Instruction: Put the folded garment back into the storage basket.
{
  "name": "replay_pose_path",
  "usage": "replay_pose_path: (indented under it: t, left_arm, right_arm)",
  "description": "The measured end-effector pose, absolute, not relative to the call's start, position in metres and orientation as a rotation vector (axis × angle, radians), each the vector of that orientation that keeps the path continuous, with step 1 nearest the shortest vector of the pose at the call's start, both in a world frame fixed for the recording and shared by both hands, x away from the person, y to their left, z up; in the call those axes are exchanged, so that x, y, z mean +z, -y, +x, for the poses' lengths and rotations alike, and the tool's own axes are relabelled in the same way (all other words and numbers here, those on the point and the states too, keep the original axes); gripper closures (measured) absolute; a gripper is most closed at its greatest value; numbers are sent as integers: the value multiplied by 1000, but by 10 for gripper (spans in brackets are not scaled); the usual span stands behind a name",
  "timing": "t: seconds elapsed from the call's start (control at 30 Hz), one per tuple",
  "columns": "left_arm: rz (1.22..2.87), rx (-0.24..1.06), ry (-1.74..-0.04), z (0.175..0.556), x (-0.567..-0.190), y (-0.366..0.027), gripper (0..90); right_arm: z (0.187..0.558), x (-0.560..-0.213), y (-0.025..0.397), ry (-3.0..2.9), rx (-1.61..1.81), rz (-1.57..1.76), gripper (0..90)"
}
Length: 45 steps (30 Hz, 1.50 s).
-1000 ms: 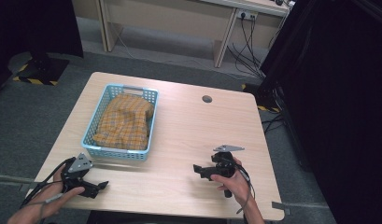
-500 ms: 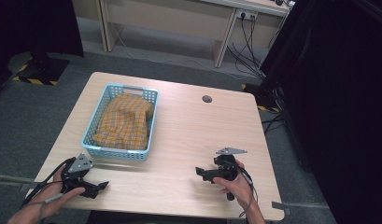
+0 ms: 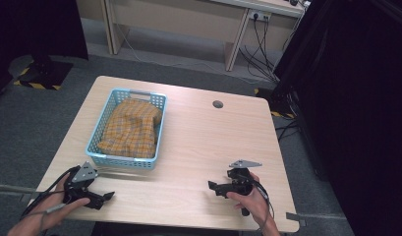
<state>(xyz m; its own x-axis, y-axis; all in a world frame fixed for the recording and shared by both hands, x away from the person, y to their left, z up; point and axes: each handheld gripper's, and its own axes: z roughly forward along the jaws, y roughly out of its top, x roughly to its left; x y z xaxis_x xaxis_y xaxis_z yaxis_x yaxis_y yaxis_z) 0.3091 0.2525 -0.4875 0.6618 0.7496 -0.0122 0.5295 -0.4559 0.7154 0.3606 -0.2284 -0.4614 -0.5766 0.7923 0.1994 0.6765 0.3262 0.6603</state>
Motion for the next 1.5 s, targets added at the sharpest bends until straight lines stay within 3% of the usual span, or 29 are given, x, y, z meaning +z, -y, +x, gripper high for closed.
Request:
replay_pose_path:
  t: [1.5]
  left_arm:
    - [2168,398,-985,309,-487,-252,0]
  right_arm:
    - [341,-468,243,-2431,1059,1357,57]
